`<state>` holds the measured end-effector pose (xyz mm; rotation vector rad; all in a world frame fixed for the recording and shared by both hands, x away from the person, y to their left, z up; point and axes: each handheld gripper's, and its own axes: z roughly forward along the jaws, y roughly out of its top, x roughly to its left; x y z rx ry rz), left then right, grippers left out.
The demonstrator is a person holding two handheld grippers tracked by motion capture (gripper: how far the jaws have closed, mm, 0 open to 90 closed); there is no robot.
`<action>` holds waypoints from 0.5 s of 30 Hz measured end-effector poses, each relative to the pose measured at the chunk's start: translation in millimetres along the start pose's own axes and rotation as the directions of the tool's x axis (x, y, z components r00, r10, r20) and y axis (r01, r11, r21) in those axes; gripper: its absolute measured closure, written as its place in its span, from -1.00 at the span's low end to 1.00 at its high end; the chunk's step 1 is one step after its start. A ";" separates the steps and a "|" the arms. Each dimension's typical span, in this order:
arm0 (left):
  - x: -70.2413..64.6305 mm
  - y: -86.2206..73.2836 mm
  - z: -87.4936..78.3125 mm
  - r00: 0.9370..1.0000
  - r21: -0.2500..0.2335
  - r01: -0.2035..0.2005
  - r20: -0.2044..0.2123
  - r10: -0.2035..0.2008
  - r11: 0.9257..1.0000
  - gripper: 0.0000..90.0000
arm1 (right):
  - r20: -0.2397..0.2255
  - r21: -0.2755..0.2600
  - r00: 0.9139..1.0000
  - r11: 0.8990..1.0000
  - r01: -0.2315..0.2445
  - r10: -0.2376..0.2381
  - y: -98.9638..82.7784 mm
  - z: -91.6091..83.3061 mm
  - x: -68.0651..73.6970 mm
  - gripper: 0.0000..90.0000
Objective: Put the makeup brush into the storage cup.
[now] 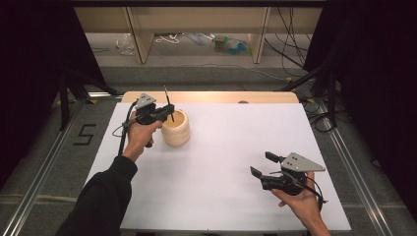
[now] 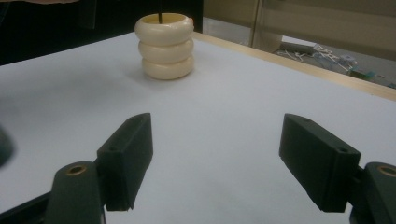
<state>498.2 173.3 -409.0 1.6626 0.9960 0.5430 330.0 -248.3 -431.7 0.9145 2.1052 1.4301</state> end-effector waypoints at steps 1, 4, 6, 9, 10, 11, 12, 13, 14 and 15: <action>0.0 -0.9 1.2 1.000 0.001 0.000 0.002 0.000 1.000 0.89 | 0.001 -0.013 1.000 1.000 0.007 -0.007 -0.2 1.0 -0.5 -0.41; -0.3 -2.6 3.2 1.000 0.015 -0.007 -0.001 0.007 1.000 0.89 | 0.000 -0.001 1.000 1.000 0.000 0.000 0.0 0.0 0.0 -0.41; -0.1 -4.5 5.7 1.000 0.032 -0.013 0.002 0.012 0.999 0.89 | 0.001 -0.002 1.000 1.000 0.001 -0.001 0.0 -0.1 0.2 -0.40; 0.4 -9.1 9.8 1.000 0.054 -0.005 0.002 0.005 0.999 0.89 | -0.003 -0.019 1.000 1.000 0.011 -0.011 -0.1 1.5 -0.1 -0.40; 0.4 -9.1 9.8 1.000 0.054 -0.005 0.002 0.005 0.999 0.89 | -0.003 -0.019 1.000 1.000 0.011 -0.011 -0.1 1.5 -0.1 -0.40; 0.6 -10.8 10.6 1.000 0.064 -0.001 -0.001 0.001 0.998 0.89 | 0.004 -0.024 1.000 1.000 0.017 -0.017 -0.3 2.0 0.1 -0.40; 1.2 -11.7 10.8 1.000 0.067 -0.004 -0.003 0.004 0.998 0.89 | 0.004 -0.024 1.000 1.000 0.017 -0.017 -0.3 2.0 0.1 -0.40; 2.0 -14.1 11.2 1.000 0.069 0.009 -0.005 -0.009 0.998 0.89 | 0.002 -0.013 1.000 1.000 0.019 -0.019 -0.2 1.4 0.0 -0.40; 2.0 -14.1 11.2 1.000 0.069 0.009 -0.005 -0.009 0.998 0.89 | 0.002 -0.013 1.000 1.000 0.019 -0.019 -0.2 1.4 0.0 -0.40; 2.5 -15.2 11.5 1.000 0.074 0.010 -0.006 -0.009 0.997 0.89 | 0.001 -0.013 1.000 1.000 0.020 -0.020 -0.2 1.5 0.1 -0.40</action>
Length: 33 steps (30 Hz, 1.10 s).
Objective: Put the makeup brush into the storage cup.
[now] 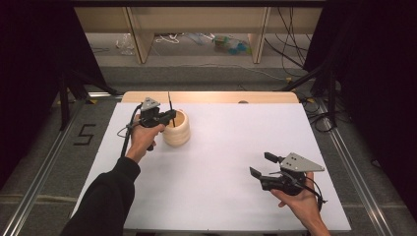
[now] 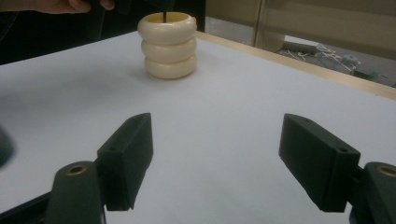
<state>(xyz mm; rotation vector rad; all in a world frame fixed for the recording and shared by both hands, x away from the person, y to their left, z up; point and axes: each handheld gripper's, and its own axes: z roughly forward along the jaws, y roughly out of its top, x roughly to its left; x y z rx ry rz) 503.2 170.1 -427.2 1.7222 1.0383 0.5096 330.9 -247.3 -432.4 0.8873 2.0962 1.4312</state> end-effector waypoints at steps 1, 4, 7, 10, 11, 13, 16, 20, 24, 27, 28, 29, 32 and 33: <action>0.4 -1.6 0.5 1.000 0.011 -0.001 -0.001 0.001 1.000 0.89 | -0.002 0.001 1.000 1.000 -0.002 0.002 0.0 0.1 0.3 -0.40; 0.1 -4.3 2.5 1.000 0.021 0.005 -0.001 -0.005 1.000 0.89 | -0.004 -0.002 1.000 1.000 0.002 -0.002 -0.2 0.8 0.4 -0.40; -0.4 -5.0 3.4 1.000 0.026 0.010 0.001 -0.010 1.000 0.89 | -0.004 -0.001 1.000 1.000 0.001 -0.001 -0.2 1.0 0.5 -0.40; -0.8 -5.5 3.7 1.000 0.036 0.004 -0.002 -0.004 0.999 0.88 | -0.011 -0.015 1.000 1.000 -0.003 0.002 -0.6 2.2 0.6 -0.40; -0.8 -5.5 3.7 1.000 0.036 0.004 -0.002 -0.004 0.999 0.88 | -0.011 -0.015 1.000 1.000 -0.003 0.002 -0.6 2.2 0.6 -0.40; -1.1 -6.8 5.0 1.000 0.050 0.015 0.003 -0.015 0.999 0.88 | -0.011 -0.017 1.000 1.000 -0.005 0.005 -0.7 2.4 0.5 -0.40; -0.8 -4.8 2.8 1.000 0.057 0.000 -0.017 0.001 0.998 0.59 | -0.004 -0.001 1.000 1.000 0.002 -0.002 0.1 0.6 0.5 -0.40; -3.6 0.8 -6.1 1.000 0.023 -0.005 -0.024 0.006 1.000 0.36 | -0.006 -0.003 1.000 1.000 -0.004 0.004 -1.2 2.6 0.3 -0.40; -5.9 3.7 -16.8 1.000 -0.002 0.013 -0.003 -0.013 1.000 0.19 | -0.011 -0.005 1.000 1.000 -0.006 0.006 -1.3 2.5 0.4 -0.40; -9.2 2.7 -22.6 1.000 -0.025 0.018 0.013 -0.018 1.000 0.09 | -0.013 -0.007 1.000 1.000 -0.005 0.005 -1.2 2.8 0.6 -0.40; -11.6 1.3 -25.7 1.000 -0.042 0.017 0.024 -0.016 0.999 0.02 | -0.011 -0.011 1.000 1.000 -0.002 0.002 -1.2 2.9 0.3 -0.40; -13.8 -0.1 -28.4 0.999 -0.051 0.010 0.039 -0.008 0.999 -0.04 | -0.008 -0.008 1.000 1.000 -0.006 0.006 -1.2 2.5 0.5 -0.40; -20.9 -5.6 -38.5 0.997 -0.093 0.009 0.082 -0.001 0.996 -0.16 | -0.017 -0.001 1.000 1.000 -0.022 0.022 -0.8 1.1 0.8 -0.40; -20.9 -5.6 -38.5 0.997 -0.093 0.009 0.082 -0.001 0.996 -0.20 | -0.017 -0.001 1.000 1.000 -0.022 0.022 -0.8 1.1 0.8 -0.40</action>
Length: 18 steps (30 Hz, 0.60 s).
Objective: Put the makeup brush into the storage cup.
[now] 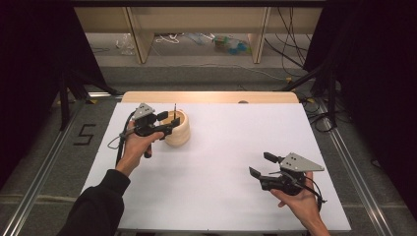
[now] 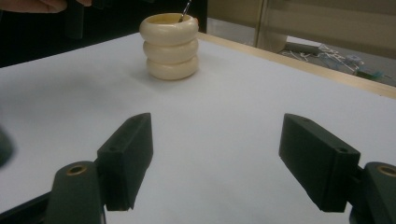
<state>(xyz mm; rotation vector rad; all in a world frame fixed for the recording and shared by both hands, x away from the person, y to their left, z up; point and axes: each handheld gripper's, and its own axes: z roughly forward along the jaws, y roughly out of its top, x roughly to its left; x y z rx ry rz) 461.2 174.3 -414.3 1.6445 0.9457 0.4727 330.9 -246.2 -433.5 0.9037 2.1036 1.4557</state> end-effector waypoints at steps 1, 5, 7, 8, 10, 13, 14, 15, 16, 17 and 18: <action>-2.3 -1.3 -3.1 1.000 -0.009 0.001 0.010 -0.001 1.000 -0.20 | -0.002 0.003 1.000 1.000 -0.001 0.001 0.1 -0.3 0.1 -0.41; -9.5 -3.9 -14.0 0.999 -0.042 -0.028 0.029 0.029 0.999 -0.26 | -0.007 -0.031 1.000 0.999 0.018 -0.019 -0.1 2.3 0.1 -0.42; -15.2 -5.5 -21.0 0.997 -0.048 -0.060 0.036 0.061 0.997 -0.31 | -0.009 -0.024 1.000 1.000 0.007 -0.007 0.0 1.6 -0.1 -0.43; -15.2 -5.5 -21.0 0.997 -0.048 -0.060 0.036 0.061 0.997 -0.33 | -0.009 -0.024 1.000 1.000 0.007 -0.007 0.0 1.6 -0.1 -0.43; -18.9 -7.9 -25.6 0.995 -0.075 -0.055 0.074 0.060 0.996 -0.33 | -0.015 -0.016 1.000 1.000 -0.006 0.006 0.2 1.2 -0.3 -0.43; -22.4 -12.0 -31.5 0.993 -0.089 -0.062 0.097 0.070 0.994 -0.37 | -0.011 -0.021 1.000 1.000 0.000 0.000 0.9 -0.2 0.3 -0.44; -23.3 -13.1 -34.0 0.991 -0.092 -0.069 0.105 0.079 0.993 -0.37 | -0.011 -0.021 1.000 1.000 0.000 0.000 0.9 -0.2 0.3 -0.44; -24.6 -14.6 -36.7 0.991 -0.094 -0.065 0.107 0.075 0.993 -0.41 | -0.017 0.002 1.000 1.000 0.004 -0.004 1.6 -2.0 0.6 -0.47; -24.7 -15.8 -39.2 0.990 -0.100 -0.074 0.114 0.086 0.992 -0.41 | -0.017 0.002 1.000 1.000 0.004 -0.004 1.6 -2.0 0.6 -0.47; -24.3 -19.2 -43.8 0.987 -0.111 -0.065 0.138 0.080 0.992 -0.44 | -0.021 -0.031 1.000 1.000 0.002 -0.003 1.1 0.4 1.6 -0.52; -24.3 -19.2 -43.8 0.987 -0.111 -0.065 0.138 0.080 0.992 -0.45 | -0.021 -0.031 1.000 1.000 0.002 -0.003 1.1 0.4 1.6 -0.52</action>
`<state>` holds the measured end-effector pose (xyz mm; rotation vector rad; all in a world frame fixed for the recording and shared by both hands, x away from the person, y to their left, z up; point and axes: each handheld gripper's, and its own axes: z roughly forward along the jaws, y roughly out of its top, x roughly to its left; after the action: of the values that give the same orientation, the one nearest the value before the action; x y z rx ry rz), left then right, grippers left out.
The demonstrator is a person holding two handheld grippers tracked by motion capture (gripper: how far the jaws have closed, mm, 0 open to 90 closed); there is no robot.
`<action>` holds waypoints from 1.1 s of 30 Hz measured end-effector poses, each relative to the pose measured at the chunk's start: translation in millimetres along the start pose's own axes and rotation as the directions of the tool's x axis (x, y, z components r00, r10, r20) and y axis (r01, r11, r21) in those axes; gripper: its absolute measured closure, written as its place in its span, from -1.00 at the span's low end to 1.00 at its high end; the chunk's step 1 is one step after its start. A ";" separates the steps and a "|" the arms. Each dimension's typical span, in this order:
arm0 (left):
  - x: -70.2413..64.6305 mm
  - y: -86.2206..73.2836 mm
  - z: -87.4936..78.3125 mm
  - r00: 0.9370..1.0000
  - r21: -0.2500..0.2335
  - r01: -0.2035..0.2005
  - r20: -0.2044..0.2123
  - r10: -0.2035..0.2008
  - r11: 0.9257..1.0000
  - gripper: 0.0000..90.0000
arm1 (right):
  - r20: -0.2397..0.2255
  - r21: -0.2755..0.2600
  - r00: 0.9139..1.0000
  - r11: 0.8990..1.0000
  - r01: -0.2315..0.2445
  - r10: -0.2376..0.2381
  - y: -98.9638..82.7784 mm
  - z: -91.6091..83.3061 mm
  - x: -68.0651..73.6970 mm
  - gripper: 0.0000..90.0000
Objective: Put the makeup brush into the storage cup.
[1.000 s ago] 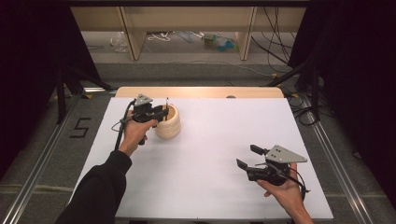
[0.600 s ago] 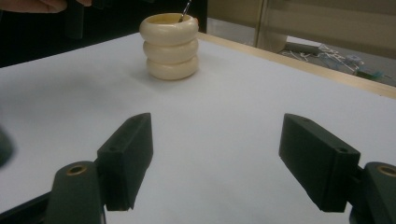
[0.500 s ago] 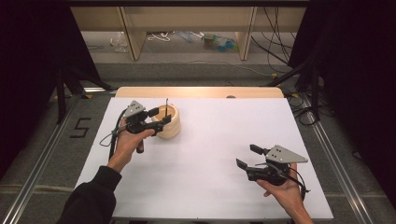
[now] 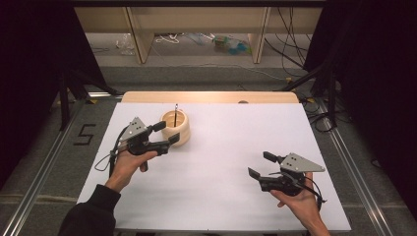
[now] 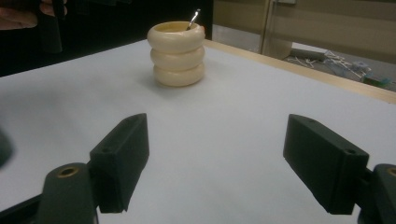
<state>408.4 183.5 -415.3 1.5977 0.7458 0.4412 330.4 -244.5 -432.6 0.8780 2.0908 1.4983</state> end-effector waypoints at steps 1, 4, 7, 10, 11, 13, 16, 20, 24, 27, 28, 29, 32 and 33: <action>0.3 -5.1 -4.4 1.000 -0.004 0.008 0.007 -0.008 1.000 -0.45 | -0.004 -0.008 1.000 1.000 0.004 -0.004 0.2 0.4 0.0 -0.58; 0.3 -9.7 -8.1 1.000 0.009 -0.004 0.012 0.004 1.000 -0.49 | -0.010 0.001 1.000 1.000 0.002 -0.002 0.4 0.2 1.2 -0.61; -1.8 -14.3 -16.1 1.000 0.000 -0.008 0.021 0.008 1.000 -0.52 | -0.020 0.005 1.000 1.000 0.006 -0.006 1.2 0.6 3.4 -0.63; -1.9 -15.2 -19.7 0.999 -0.002 -0.025 0.022 0.025 1.000 -0.53 | -0.017 -0.004 1.000 1.000 0.013 -0.013 0.5 1.9 3.2 -0.64; -2.6 -16.8 -21.4 0.999 0.012 -0.052 0.017 0.052 0.999 -0.54 | -0.015 -0.002 1.000 1.000 0.008 -0.008 0.3 2.2 3.2 -0.64; -3.3 -18.4 -22.1 0.999 0.010 -0.051 0.017 0.051 0.999 -0.55 | -0.025 0.007 1.000 1.000 0.017 -0.017 0.6 1.9 2.5 -0.64; -6.3 -23.2 -23.2 0.998 0.014 -0.052 0.030 0.051 0.999 -0.50 | -0.014 -0.005 1.000 1.000 0.014 -0.014 0.5 1.2 3.0 -0.63; -8.5 -26.9 -27.8 0.997 0.015 -0.064 0.035 0.064 0.998 -0.52 | -0.005 -0.016 1.000 1.000 0.015 -0.015 0.4 0.3 2.8 -0.63; -9.2 -32.3 -34.0 0.997 0.019 -0.067 0.024 0.067 0.998 -0.56 | -0.002 -0.022 1.000 1.000 0.003 -0.003 0.3 0.4 1.6 -0.63; -9.4 -34.7 -36.7 0.997 0.020 -0.069 0.020 0.069 0.997 -0.56 | -0.001 -0.020 1.000 1.000 0.007 -0.007 0.6 -0.5 0.3 -0.63; -9.7 -36.1 -38.1 0.997 0.020 -0.069 0.021 0.069 0.997 -0.56 | -0.001 -0.020 1.000 1.000 0.007 -0.007 0.6 -0.5 0.3 -0.63; -10.6 -38.6 -41.0 0.997 0.026 -0.079 0.023 0.079 0.997 -0.56 | 0.003 -0.014 1.000 1.000 0.003 -0.003 0.8 -1.3 0.9 -0.63; -12.6 -40.8 -43.6 0.997 0.022 -0.077 0.025 0.076 0.997 -0.57 | 0.004 -0.024 1.000 1.000 0.002 -0.002 0.6 -0.8 0.6 -0.63; -13.4 -41.3 -45.3 0.997 0.028 -0.079 0.021 0.078 0.996 -0.57 | 0.009 -0.021 1.000 1.000 0.004 -0.004 0.4 -0.7 0.3 -0.63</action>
<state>359.8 208.7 -446.1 1.6603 0.6787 0.4729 329.8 -244.7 -432.0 0.8704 2.0653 1.5095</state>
